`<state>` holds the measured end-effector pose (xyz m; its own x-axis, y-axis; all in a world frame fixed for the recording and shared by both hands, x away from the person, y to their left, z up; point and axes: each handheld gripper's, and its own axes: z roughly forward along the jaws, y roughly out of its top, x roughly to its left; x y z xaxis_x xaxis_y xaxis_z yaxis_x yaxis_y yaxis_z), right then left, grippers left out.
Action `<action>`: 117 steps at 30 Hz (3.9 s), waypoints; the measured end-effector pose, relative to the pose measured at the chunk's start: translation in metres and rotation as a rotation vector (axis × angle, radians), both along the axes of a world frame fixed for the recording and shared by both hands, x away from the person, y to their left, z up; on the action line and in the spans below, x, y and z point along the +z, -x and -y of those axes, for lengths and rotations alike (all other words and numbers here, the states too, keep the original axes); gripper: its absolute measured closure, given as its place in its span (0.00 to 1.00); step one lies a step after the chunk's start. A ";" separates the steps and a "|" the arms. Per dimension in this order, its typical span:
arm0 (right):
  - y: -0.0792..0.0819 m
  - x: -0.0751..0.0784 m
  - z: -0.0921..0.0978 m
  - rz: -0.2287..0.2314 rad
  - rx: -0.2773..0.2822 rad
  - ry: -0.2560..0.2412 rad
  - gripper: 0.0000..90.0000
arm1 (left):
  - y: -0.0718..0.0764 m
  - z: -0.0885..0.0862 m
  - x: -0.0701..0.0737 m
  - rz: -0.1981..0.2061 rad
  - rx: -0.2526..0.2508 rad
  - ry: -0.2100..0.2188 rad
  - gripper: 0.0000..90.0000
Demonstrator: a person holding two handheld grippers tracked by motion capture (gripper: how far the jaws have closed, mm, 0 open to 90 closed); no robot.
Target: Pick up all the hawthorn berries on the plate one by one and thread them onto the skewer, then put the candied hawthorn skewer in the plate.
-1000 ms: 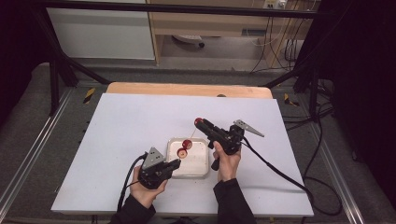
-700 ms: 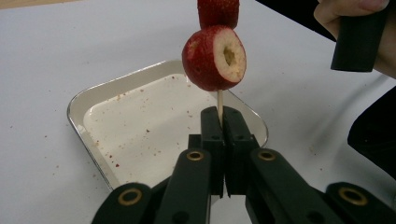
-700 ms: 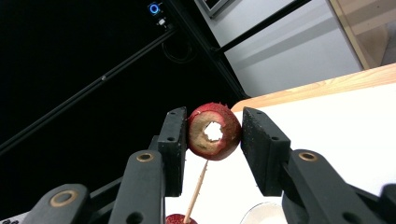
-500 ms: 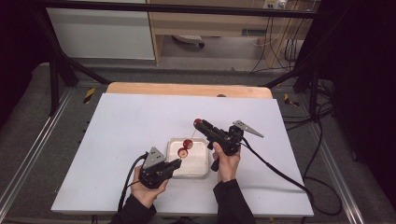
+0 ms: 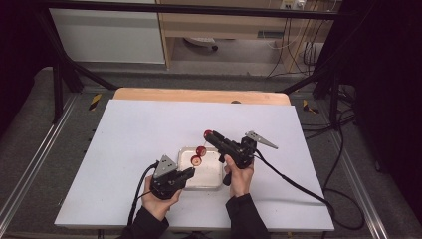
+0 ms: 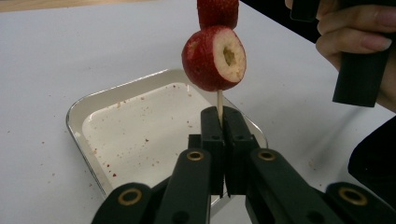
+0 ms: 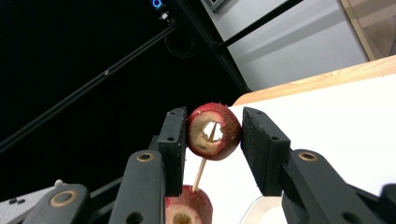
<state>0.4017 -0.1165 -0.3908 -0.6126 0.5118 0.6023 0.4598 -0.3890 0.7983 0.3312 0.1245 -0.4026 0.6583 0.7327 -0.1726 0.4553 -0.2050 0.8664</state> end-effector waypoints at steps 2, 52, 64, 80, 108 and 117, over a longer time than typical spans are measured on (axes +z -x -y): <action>0.001 0.000 -0.001 -0.005 0.001 -0.003 0.69 | -0.001 0.001 0.000 -0.002 0.002 -0.001 0.98; 0.011 -0.018 0.049 -0.049 0.092 0.590 0.05 | -0.011 -0.029 -0.008 -0.030 -0.026 -0.067 0.98; 0.022 -0.039 0.086 -0.083 0.100 0.713 0.01 | -0.018 -0.034 0.001 -0.057 -0.063 -0.134 0.98; 0.037 -0.060 0.126 -0.103 0.107 0.743 0.01 | -0.045 -0.012 0.005 -0.109 -0.097 -0.238 0.98; 0.048 -0.062 0.136 -0.102 0.111 0.751 0.01 | -0.060 0.015 -0.022 -0.249 -0.097 -0.384 0.98; 0.048 -0.062 0.135 -0.105 0.113 0.741 0.01 | -0.060 0.018 -0.026 -0.273 -0.095 -0.413 0.98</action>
<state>0.3539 -0.2516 -0.4531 -0.6437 0.7430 0.1834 0.5531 0.2860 0.7825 0.3911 0.1063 -0.4285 0.6965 0.7154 -0.0560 0.6170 -0.5573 0.5556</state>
